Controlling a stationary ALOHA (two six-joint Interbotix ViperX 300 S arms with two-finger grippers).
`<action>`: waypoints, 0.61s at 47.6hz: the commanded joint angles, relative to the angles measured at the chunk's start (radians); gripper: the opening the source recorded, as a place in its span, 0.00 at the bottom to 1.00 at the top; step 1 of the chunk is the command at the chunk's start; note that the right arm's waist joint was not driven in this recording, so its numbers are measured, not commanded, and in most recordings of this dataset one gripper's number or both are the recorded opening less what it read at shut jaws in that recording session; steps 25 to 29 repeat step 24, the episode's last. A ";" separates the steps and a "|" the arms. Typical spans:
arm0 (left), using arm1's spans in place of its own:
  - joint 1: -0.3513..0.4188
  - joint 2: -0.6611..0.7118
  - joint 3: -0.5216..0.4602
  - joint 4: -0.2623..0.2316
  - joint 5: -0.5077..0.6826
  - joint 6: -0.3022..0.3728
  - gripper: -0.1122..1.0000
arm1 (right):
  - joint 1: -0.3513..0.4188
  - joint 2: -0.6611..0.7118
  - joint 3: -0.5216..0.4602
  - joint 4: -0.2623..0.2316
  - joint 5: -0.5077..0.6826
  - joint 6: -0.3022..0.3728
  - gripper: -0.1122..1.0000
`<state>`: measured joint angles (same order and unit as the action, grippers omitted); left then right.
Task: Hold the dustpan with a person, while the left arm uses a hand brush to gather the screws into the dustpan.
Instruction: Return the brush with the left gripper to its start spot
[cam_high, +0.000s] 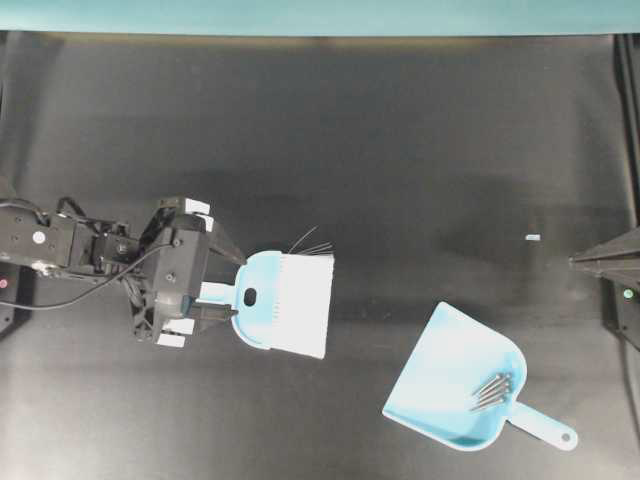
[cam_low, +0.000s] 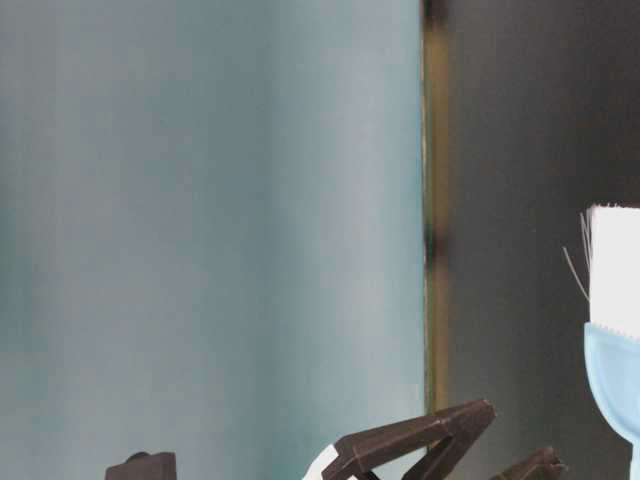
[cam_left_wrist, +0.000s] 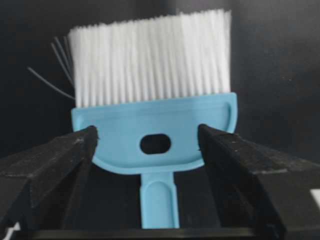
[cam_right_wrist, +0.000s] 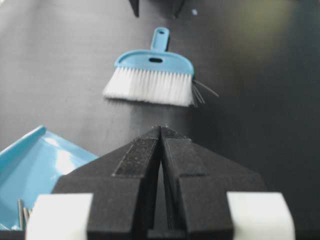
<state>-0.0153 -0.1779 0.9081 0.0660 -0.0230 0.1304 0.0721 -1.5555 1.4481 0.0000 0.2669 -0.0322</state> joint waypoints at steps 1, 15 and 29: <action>-0.002 -0.032 -0.008 0.000 -0.008 0.002 0.80 | 0.000 0.006 -0.005 0.002 -0.011 0.002 0.10; 0.005 -0.193 0.032 0.000 -0.009 0.014 0.80 | 0.000 0.006 -0.005 0.002 -0.011 0.002 0.10; 0.017 -0.290 0.094 0.000 -0.069 0.014 0.80 | 0.000 0.006 -0.005 0.002 -0.011 0.002 0.10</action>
